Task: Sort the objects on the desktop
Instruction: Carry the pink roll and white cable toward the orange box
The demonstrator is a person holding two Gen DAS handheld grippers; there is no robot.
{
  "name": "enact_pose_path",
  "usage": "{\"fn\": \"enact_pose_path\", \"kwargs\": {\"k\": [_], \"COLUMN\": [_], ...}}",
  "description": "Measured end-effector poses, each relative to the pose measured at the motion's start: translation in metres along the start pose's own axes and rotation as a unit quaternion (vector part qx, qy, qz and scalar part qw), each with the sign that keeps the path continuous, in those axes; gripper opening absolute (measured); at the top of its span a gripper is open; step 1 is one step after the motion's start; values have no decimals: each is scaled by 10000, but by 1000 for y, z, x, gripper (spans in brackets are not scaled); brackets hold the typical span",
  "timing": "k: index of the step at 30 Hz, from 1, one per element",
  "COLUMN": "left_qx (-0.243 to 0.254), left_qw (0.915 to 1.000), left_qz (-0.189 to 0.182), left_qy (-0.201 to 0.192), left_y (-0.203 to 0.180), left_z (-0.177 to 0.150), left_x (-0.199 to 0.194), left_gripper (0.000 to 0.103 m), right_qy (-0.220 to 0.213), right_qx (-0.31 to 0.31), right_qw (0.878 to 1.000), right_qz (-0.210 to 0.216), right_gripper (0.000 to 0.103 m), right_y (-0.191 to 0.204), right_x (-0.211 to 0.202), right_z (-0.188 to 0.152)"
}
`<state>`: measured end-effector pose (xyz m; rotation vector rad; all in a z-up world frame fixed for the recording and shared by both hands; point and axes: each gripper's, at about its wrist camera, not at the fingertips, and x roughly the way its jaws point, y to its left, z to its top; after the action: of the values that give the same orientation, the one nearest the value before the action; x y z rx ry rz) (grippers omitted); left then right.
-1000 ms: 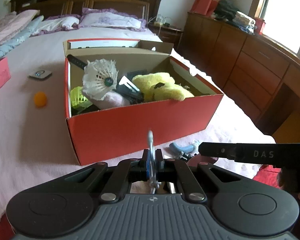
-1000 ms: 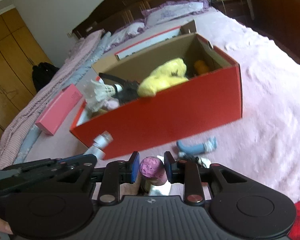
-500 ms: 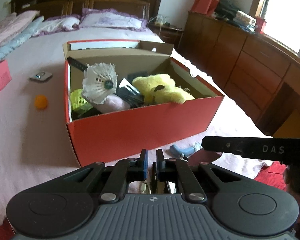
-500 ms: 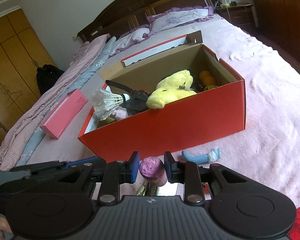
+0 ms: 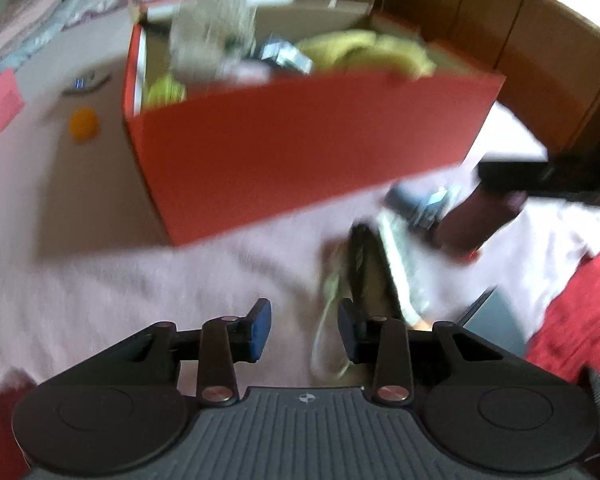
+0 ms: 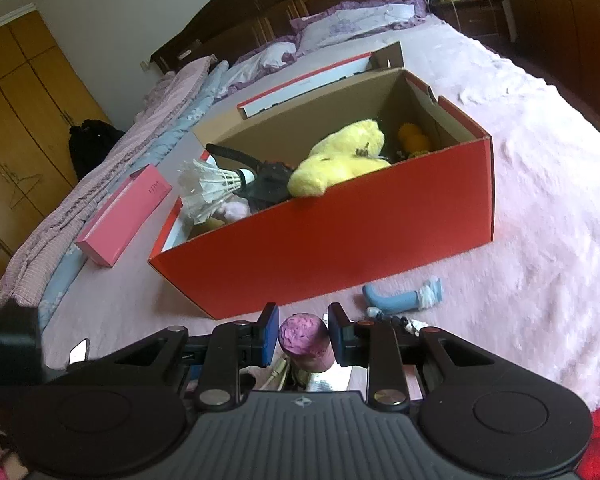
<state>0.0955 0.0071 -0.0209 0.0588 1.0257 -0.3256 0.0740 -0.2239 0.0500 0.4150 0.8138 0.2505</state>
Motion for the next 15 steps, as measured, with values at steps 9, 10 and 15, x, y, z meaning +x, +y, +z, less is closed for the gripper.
{"fn": "enact_pose_path", "kwargs": {"k": [9,10,15], "left_qx": [110,122,298], "left_qw": [9996,9995,9990], "left_qz": [-142,-159,-201], "left_qy": [234,224,260], "left_y": [-1,-2,-6], "left_z": [-11,-11,-17], "left_x": [17,16,16], "left_gripper": [42,43,35], "right_qy": [108,107,116], "right_qx": [-10,-8,16], "right_qw": [9999,9999,9999], "right_qz": [14,16,10], "right_gripper": [29,29,29], "right_y": [0,0,-1], "right_x": [5,5,6], "right_z": [-5,-5,-5]}}
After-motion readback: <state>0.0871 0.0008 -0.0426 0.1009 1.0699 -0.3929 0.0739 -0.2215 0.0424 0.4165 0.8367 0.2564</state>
